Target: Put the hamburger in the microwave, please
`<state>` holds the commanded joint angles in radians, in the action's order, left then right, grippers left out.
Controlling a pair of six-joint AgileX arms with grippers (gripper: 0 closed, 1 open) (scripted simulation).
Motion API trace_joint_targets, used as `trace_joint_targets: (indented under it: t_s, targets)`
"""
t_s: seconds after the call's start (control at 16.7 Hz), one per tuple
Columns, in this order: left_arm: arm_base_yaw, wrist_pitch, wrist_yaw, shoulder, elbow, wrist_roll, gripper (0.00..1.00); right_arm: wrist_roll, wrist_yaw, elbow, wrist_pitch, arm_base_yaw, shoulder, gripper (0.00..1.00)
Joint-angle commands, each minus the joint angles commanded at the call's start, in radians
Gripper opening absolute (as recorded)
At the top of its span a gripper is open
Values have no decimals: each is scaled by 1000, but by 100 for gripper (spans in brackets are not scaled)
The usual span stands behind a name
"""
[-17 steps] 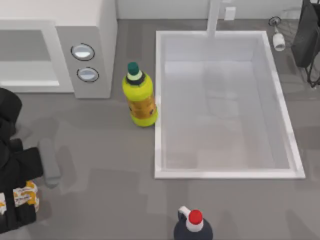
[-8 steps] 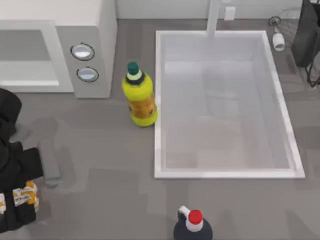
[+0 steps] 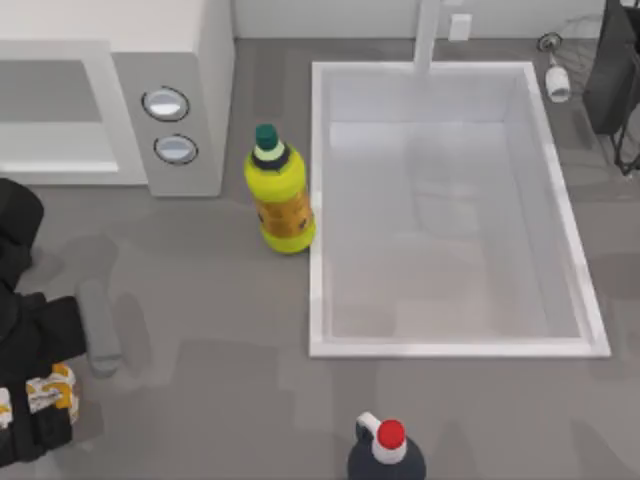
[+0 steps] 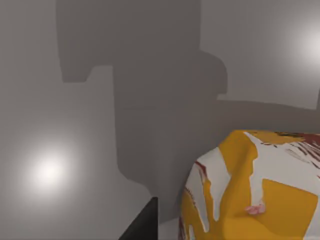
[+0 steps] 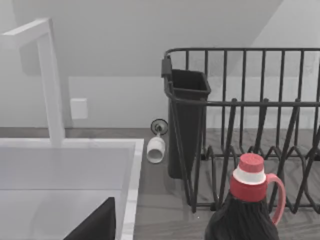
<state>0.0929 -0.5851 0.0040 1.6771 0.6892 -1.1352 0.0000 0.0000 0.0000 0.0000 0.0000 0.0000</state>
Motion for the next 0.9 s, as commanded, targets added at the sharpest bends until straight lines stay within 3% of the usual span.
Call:
trace_joint_targets:
  t_s: [0.42,0.48,0.66,0.9]
  targets:
    - [0,0,0,0,0,0,0,0,0,0,0,0,0,100]
    - [-2,-98,10,-69,38,16,0,0,0,0,0,0,0,100]
    - [-1,-139,10,-82,71,13,0,0,0,0,0,0,0,100]
    - [-1,-337,10,-147,182,15,0,0,0,0,0,0,0,100]
